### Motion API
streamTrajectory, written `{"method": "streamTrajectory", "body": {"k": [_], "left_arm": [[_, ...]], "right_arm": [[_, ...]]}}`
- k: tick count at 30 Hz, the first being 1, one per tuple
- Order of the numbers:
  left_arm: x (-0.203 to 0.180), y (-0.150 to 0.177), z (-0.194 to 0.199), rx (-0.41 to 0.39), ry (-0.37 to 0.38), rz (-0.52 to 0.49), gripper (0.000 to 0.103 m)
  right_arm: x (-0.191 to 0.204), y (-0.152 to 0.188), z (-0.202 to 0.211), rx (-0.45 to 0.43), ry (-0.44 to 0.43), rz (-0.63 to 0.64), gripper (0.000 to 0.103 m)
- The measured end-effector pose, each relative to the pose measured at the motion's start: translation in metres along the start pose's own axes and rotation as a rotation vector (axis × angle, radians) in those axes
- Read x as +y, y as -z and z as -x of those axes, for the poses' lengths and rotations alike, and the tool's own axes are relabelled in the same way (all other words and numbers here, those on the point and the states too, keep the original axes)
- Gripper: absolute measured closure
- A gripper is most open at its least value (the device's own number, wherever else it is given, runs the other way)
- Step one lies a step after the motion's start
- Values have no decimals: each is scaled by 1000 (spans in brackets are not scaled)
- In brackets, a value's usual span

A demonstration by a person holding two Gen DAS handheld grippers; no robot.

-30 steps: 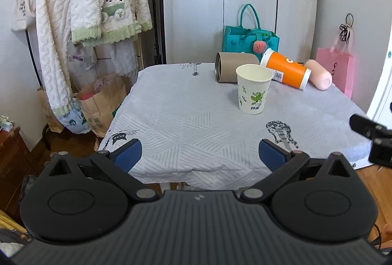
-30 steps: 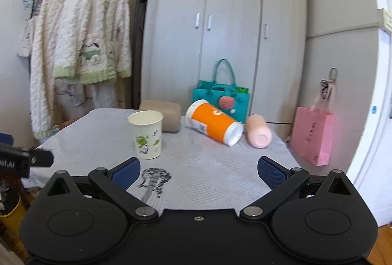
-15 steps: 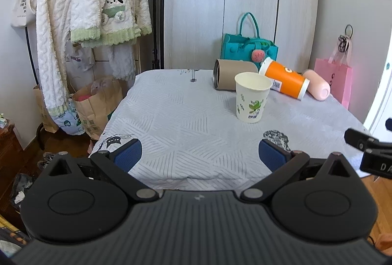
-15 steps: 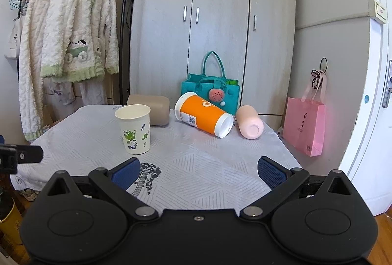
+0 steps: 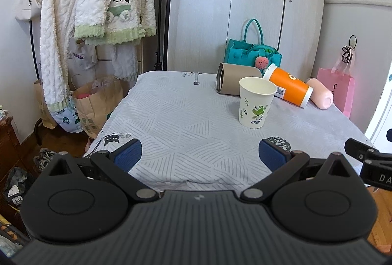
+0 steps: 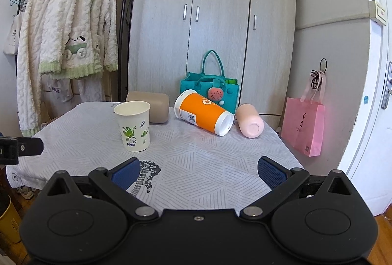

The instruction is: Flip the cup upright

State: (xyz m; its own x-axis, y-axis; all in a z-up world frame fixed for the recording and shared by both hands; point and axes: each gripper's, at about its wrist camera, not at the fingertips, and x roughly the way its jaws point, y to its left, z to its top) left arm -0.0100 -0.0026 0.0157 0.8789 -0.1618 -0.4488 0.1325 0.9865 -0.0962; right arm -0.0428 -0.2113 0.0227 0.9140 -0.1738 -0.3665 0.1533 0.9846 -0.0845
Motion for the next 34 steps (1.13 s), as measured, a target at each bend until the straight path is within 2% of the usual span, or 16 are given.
{"method": "streamTrajectory", "body": {"k": [10, 16, 22, 34], "left_arm": [[-3, 4, -2, -1, -15, 0, 0], [-8, 6, 0, -13, -1, -85, 0], [-14, 7, -1, -13, -28, -107, 0], [-10, 10, -1, -22, -29, -52, 0]], "right_arm": [[-3, 1, -4, 12, 3, -29, 0], [-3, 1, -4, 17, 11, -32, 0], [-2, 0, 3, 0, 1, -30, 0], [0, 2, 6, -6, -6, -26, 0]]}}
